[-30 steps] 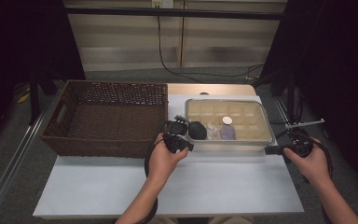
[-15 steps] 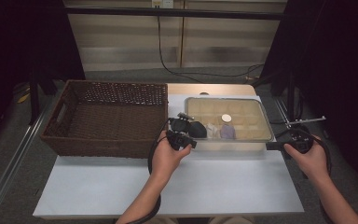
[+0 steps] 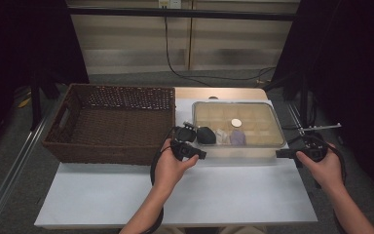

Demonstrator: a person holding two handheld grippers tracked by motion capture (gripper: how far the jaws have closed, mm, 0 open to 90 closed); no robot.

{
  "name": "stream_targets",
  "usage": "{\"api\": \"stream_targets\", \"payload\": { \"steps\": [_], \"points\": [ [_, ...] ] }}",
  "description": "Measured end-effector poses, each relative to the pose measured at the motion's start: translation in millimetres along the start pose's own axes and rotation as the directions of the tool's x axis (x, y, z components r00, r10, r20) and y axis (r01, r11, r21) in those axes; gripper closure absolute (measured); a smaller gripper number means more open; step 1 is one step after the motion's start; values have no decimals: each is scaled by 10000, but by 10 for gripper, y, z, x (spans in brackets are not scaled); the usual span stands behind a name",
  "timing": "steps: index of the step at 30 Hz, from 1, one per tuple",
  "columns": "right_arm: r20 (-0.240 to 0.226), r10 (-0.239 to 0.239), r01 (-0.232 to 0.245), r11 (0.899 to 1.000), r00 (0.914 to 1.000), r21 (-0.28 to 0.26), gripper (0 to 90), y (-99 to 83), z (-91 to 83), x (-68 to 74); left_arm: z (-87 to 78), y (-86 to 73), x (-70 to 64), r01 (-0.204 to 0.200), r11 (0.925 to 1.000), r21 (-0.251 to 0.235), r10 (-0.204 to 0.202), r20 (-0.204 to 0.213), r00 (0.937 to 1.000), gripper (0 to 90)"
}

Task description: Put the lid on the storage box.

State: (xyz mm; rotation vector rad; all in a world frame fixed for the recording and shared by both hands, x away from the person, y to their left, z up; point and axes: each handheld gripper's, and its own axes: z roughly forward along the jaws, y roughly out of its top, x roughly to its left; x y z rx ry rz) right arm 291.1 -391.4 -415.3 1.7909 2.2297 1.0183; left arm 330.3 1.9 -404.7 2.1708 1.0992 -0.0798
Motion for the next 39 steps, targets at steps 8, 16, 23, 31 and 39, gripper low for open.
{"api": "stream_targets", "payload": {
  "steps": [8,16,23,31,39],
  "points": [
    [-244,-712,712,9975,9972,0,461,-150,34,146,-22,-147,0,-480,9988,-31,480,10,9988,419],
    [-327,-1214,1212,9926,9921,-71,362,-196,126,243,-13,-271,10,-868,9962,-74,868,-9,9962,379],
    [-323,-1434,1434,9897,9891,-24,332,-258,185,286,18,-376,50,-1222,9925,-15,1222,36,9925,362],
    [-281,-1819,1816,9833,9829,-119,316,-393,241,319,54,-507,120,-1725,9848,217,1725,35,9850,323],
    [-339,-2152,2141,9763,9760,-320,280,-470,329,342,110,-689,172,-2106,9774,157,2105,95,9775,306]
  ]
}}
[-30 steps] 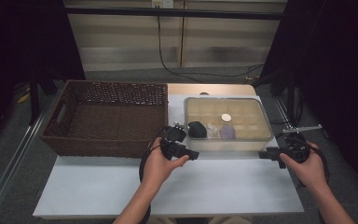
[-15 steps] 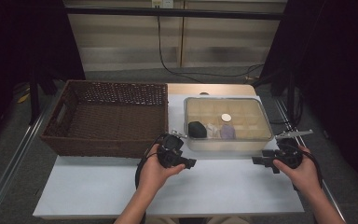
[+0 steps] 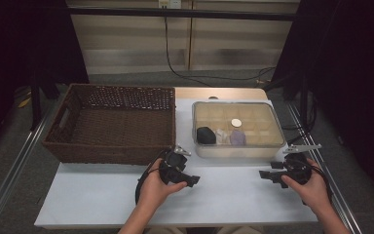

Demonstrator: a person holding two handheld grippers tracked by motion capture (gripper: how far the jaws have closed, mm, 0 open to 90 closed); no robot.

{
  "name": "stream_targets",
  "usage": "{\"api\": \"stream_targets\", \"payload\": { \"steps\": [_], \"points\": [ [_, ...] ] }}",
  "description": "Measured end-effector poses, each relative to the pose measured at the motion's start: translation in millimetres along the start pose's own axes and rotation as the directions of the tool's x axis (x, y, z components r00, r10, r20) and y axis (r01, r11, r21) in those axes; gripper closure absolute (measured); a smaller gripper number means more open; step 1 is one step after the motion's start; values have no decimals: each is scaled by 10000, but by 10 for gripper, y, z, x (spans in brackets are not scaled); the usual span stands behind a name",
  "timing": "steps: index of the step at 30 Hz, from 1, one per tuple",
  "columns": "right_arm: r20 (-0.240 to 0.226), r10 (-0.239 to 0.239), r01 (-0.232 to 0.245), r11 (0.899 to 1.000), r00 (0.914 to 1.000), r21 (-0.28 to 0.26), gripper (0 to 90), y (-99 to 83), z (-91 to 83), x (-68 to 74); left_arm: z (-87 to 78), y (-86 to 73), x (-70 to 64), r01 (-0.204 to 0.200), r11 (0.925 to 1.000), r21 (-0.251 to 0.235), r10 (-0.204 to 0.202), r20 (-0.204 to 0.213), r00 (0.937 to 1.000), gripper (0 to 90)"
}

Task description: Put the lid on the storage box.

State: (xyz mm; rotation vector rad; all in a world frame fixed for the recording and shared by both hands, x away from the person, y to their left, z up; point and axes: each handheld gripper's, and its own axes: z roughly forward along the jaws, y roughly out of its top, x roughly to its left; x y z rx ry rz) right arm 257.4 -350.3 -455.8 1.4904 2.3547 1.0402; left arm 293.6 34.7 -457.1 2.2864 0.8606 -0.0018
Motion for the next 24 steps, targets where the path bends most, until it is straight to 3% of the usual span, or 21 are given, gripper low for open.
{"api": "stream_targets", "payload": {
  "steps": [6,11,15,24],
  "points": [
    [-42,-58,58,10000,10000,-28,267,-99,83,25,97,-92,-26,-460,9989,71,461,-118,9989,269],
    [-63,-373,372,9992,9993,-153,235,-173,136,38,128,-142,-91,-1189,9929,-84,1184,-463,9919,233],
    [116,-515,519,9979,9986,-390,209,-213,151,70,139,-191,-118,-1515,9880,-311,1494,-615,9869,218],
    [573,-940,987,9915,9939,-847,191,-300,179,138,146,-235,-133,-1735,9836,-487,1700,-678,9831,189]
  ]
}}
